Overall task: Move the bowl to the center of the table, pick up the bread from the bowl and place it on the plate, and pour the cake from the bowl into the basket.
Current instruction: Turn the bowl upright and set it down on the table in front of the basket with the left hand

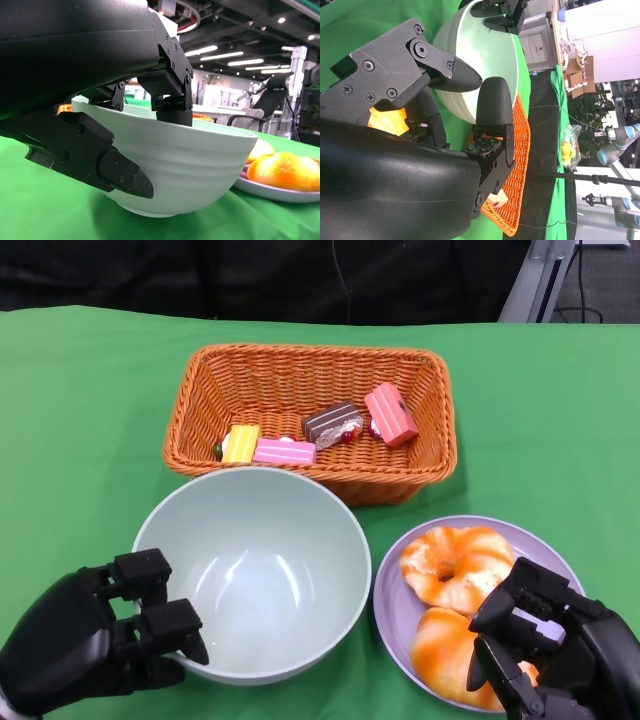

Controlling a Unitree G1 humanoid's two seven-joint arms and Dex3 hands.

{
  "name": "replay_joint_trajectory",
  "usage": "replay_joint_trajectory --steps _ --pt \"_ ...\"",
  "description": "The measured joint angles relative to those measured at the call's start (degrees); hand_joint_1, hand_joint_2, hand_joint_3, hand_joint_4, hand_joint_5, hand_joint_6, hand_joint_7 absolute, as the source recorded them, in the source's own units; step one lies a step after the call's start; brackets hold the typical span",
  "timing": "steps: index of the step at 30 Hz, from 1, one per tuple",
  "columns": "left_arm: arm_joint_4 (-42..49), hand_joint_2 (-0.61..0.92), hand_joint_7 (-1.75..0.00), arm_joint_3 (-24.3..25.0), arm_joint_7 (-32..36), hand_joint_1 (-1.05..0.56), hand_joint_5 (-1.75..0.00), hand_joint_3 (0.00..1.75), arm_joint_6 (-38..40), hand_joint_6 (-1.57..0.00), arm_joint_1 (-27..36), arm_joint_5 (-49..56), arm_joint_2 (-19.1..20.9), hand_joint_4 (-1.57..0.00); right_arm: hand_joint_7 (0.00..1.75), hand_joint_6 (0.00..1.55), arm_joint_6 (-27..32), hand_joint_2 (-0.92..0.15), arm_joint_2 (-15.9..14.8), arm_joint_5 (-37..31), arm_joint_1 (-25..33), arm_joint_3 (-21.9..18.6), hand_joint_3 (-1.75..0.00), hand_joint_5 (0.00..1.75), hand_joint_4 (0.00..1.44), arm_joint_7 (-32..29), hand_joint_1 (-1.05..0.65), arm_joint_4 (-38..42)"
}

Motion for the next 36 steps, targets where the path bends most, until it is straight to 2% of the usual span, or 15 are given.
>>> replay_joint_trajectory --steps 2,4,5,9,12,18,22,26,27,28,29,31,32,34,36 --pt "1.3 0.88 -1.46 -0.8 -0.6 -0.06 -1.75 0.03 0.0 -0.64 -0.4 -0.4 -0.1 -0.68 1.51 0.57 0.0 -0.53 0.0 0.0 0.1 0.0 -1.05 1.75 0.65 0.0 -0.16 0.0" --pt "2.9 0.88 -1.22 -1.6 -1.8 -0.09 -1.75 0.01 0.0 -0.73 -1.0 -1.1 -0.4 -0.66 1.52 0.57 0.0 -0.53 0.0 0.0 0.3 0.0 -1.05 1.75 0.65 0.0 -0.16 -0.1" --pt "3.6 0.88 -1.17 -1.8 -2.7 -0.10 -1.75 0.01 0.1 -0.75 -1.2 -1.7 -0.6 -0.66 1.52 0.57 0.0 -0.53 0.0 0.0 0.3 0.0 -1.05 1.75 0.65 0.0 -0.16 -0.2" --pt "6.3 0.89 -1.29 -2.3 -7.0 -0.12 -1.75 0.00 -0.4 -0.71 -2.9 -4.4 -1.9 -0.66 1.52 0.56 0.0 -0.53 0.0 0.0 0.6 0.0 -1.04 1.75 0.65 0.0 -0.17 -0.7" --pt "7.4 0.89 -1.28 -2.4 -9.2 -0.12 -1.75 0.00 -0.3 -0.71 -3.5 -5.7 -2.7 -0.65 1.52 0.56 0.0 -0.53 0.0 0.0 0.7 0.0 -1.05 1.75 0.65 0.0 -0.15 -0.8" --pt "8.6 0.92 -1.00 -2.4 -15.7 -0.12 -1.64 0.01 -0.2 -0.78 -4.4 -9.2 -3.8 -0.66 1.52 0.56 0.0 -0.51 0.0 -0.2 0.7 0.2 -1.07 1.75 0.65 -0.1 -0.15 -0.8" --pt "8.6 0.92 -0.76 -2.3 -19.1 -0.12 -1.52 0.10 -0.1 -0.87 -4.4 -11.4 -4.2 -0.68 1.52 0.56 0.0 -0.51 0.0 -0.2 0.7 0.3 -1.08 1.75 0.65 -0.1 -0.15 -0.8" --pt "8.3 0.92 -0.62 -1.9 -21.8 -0.11 -1.52 0.13 0.0 -0.89 -4.4 -13.3 -4.7 -0.63 1.52 0.56 0.0 -0.51 0.0 -0.2 0.7 0.5 -1.08 1.75 0.65 -0.1 -0.14 -0.8" --pt "8.3 0.92 -0.53 -1.6 -23.1 -0.13 -1.37 0.12 0.0 -0.88 -4.3 -14.3 -5.1 -0.64 1.52 0.56 0.0 -0.51 0.0 -0.3 0.7 0.6 -1.09 1.75 0.65 -0.1 -0.15 -0.8" --pt "8.3 0.92 -0.31 -1.2 -25.6 -0.24 -0.92 0.10 -0.1 -0.84 -4.3 -16.0 -5.5 -0.68 1.53 0.57 0.0 -0.51 0.0 -0.3 0.7 0.7 -1.08 1.75 0.66 -0.1 -0.16 -0.8" --pt "8.3 0.92 -0.20 -0.6 -28.9 -0.29 -0.66 0.09 -0.2 -0.83 -4.2 -18.2 -5.9 -0.72 1.53 0.57 -0.1 -0.50 0.0 -0.3 0.7 0.8 -1.08 1.75 0.66 -0.1 -0.16 -0.8" --pt "8.3 0.92 -0.04 0.5 -36.4 -0.55 -0.24 0.12 -1.0 -0.62 -4.3 -23.3 -5.9 -0.57 1.53 0.57 -0.1 -0.50 0.0 -0.3 0.7 1.0 -1.08 1.75 0.66 -0.1 -0.15 -0.8" --pt "8.3 0.92 -0.02 1.0 -40.5 -0.61 -0.17 0.13 -1.5 -0.57 -4.3 -26.0 -5.8 -0.54 1.53 0.57 -0.1 -0.50 0.0 -0.3 0.7 1.0 -1.08 1.75 0.66 -0.2 -0.15 -0.8" --pt "8.3 0.92 0.00 1.6 -48.8 -0.91 -0.04 0.18 -2.3 -0.31 -4.4 -31.1 -5.5 -0.24 1.53 0.56 -0.1 -0.51 0.0 -0.3 0.7 1.2 -1.08 1.75 0.66 -0.2 -0.14 -0.8" --pt "8.3 0.92 0.00 1.9 -57.4 -1.01 -0.01 0.21 -2.6 -0.21 -4.5 -37.1 -5.3 -0.11 1.52 0.56 -0.1 -0.51 0.0 -0.3 0.7 1.3 -1.07 1.75 0.65 -0.1 -0.14 -0.8"
